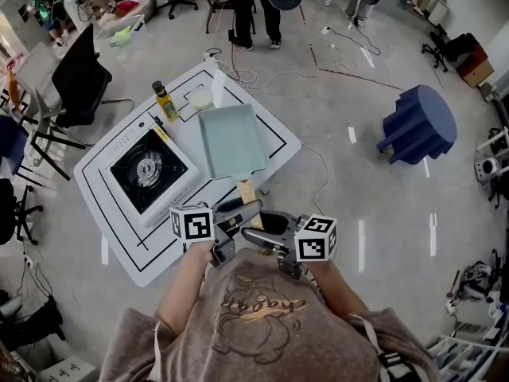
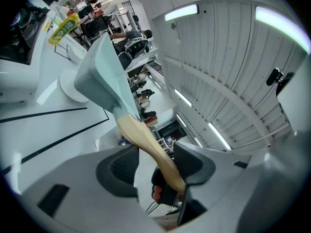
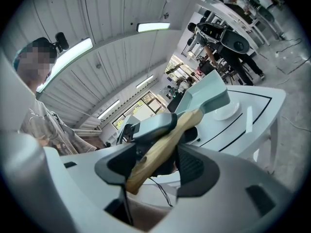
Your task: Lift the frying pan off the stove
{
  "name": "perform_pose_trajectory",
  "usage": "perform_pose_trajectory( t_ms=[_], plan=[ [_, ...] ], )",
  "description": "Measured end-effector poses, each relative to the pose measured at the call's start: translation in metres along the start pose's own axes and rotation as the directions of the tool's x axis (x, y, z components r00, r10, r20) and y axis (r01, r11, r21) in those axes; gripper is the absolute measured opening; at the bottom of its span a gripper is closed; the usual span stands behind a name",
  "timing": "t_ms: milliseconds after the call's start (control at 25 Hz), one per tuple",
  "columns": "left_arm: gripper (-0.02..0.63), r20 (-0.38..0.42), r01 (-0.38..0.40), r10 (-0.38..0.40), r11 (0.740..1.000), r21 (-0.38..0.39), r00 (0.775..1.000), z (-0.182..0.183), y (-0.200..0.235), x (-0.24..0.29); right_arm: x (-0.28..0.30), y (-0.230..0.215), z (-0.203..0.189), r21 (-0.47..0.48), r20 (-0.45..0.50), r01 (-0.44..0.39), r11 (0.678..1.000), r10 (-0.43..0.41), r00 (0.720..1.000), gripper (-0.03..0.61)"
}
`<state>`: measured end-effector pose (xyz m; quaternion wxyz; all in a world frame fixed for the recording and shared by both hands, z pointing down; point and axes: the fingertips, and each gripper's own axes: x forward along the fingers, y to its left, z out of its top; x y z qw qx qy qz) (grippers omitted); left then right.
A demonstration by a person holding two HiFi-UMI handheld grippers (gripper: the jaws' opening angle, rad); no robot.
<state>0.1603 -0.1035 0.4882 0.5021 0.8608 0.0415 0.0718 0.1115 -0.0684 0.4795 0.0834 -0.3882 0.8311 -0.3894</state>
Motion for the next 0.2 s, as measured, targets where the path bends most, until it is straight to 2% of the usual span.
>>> perform_pose_trajectory(
  t_ms=[200],
  plan=[
    [0.229,0.007,-0.003,0.003,1.0,-0.001,1.0,-0.0003,0.0009,-0.0013,0.0007,-0.0006,-0.0017,-0.001,-0.006,-0.005,1.0,0.005,1.0,0.256]
  ],
)
